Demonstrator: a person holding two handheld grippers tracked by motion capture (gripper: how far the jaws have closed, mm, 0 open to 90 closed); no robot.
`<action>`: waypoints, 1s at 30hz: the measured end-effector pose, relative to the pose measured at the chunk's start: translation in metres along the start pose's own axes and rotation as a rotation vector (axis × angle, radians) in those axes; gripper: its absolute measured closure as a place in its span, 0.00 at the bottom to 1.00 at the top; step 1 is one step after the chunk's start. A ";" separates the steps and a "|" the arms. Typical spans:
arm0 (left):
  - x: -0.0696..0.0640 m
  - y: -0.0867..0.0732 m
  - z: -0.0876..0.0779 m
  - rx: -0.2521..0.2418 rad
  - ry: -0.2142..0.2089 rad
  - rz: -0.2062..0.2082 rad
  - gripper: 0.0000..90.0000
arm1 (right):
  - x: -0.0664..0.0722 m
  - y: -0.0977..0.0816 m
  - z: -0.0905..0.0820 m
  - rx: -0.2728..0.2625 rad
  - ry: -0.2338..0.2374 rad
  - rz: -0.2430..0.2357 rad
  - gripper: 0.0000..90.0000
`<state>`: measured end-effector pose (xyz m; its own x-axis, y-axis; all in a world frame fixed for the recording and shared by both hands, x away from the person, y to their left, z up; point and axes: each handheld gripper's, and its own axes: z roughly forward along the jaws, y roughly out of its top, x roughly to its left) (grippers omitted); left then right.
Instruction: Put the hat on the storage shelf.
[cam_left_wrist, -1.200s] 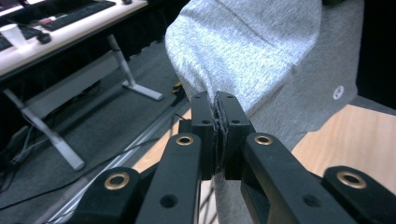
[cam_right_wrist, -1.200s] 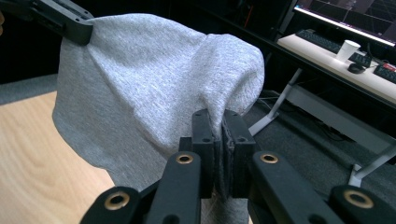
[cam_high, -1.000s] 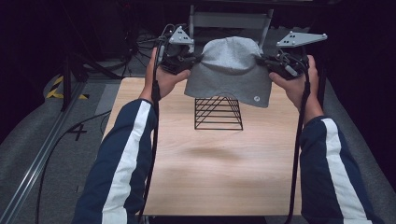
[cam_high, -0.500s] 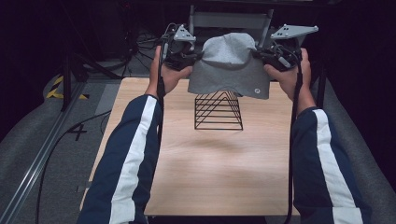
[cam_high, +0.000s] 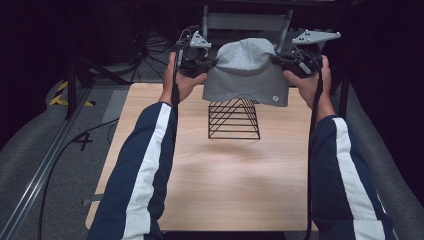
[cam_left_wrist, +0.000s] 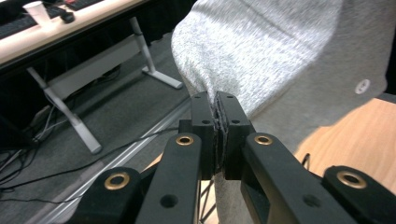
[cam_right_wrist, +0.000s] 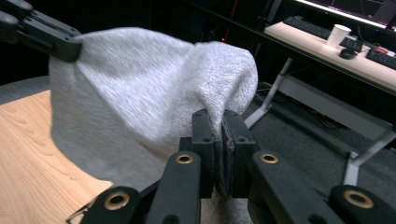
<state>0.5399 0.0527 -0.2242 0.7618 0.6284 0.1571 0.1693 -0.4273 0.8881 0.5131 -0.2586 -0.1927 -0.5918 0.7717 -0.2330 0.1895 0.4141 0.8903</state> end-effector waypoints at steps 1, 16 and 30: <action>-0.001 -0.001 0.000 -0.009 -0.010 0.005 0.97 | 0.001 -0.001 0.000 -0.003 0.006 0.002 0.95; -0.011 -0.010 -0.027 -0.047 -0.067 -0.001 0.97 | 0.013 -0.013 -0.011 0.014 0.054 -0.032 0.95; -0.020 -0.015 -0.040 -0.040 -0.086 0.040 0.97 | 0.027 -0.009 -0.020 0.010 0.060 -0.079 0.95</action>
<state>0.4974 0.0725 -0.2232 0.8187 0.5524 0.1566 0.1141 -0.4238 0.8985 0.4795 -0.2509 -0.1986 -0.6510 0.7062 -0.2782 0.1480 0.4776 0.8660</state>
